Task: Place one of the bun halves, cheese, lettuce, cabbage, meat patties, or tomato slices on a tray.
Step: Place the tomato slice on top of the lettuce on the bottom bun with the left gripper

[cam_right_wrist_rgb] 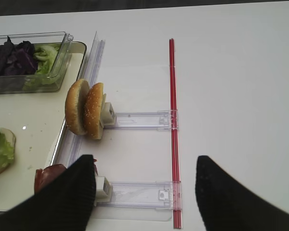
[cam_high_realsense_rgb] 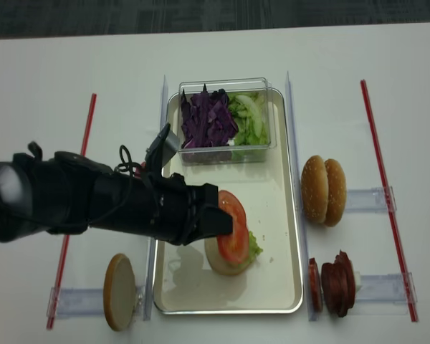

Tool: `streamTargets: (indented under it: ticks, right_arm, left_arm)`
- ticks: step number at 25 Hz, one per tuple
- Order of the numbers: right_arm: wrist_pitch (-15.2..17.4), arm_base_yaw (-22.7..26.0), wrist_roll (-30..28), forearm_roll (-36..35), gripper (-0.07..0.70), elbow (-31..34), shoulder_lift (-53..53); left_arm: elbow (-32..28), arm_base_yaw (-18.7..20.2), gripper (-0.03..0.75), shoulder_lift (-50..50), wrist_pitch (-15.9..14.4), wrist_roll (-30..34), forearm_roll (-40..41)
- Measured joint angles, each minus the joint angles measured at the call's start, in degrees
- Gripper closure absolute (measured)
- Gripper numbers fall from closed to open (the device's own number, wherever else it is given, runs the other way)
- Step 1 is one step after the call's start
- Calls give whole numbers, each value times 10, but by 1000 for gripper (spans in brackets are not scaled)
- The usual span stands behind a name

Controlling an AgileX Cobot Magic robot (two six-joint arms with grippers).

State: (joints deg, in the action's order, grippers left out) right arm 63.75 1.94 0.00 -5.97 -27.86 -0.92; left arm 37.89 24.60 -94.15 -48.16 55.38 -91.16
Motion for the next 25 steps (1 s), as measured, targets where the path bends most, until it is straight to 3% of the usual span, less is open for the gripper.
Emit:
streamTargets:
  ticks: [14,25]
  right_arm:
    - [0,0,0,0,153,0,0]
    - [0,0,7,2,153,0,0]
  left_arm:
    - [0,0,681,-62,-13,28,-42]
    - [0,0,681,-64,5,46,-48]
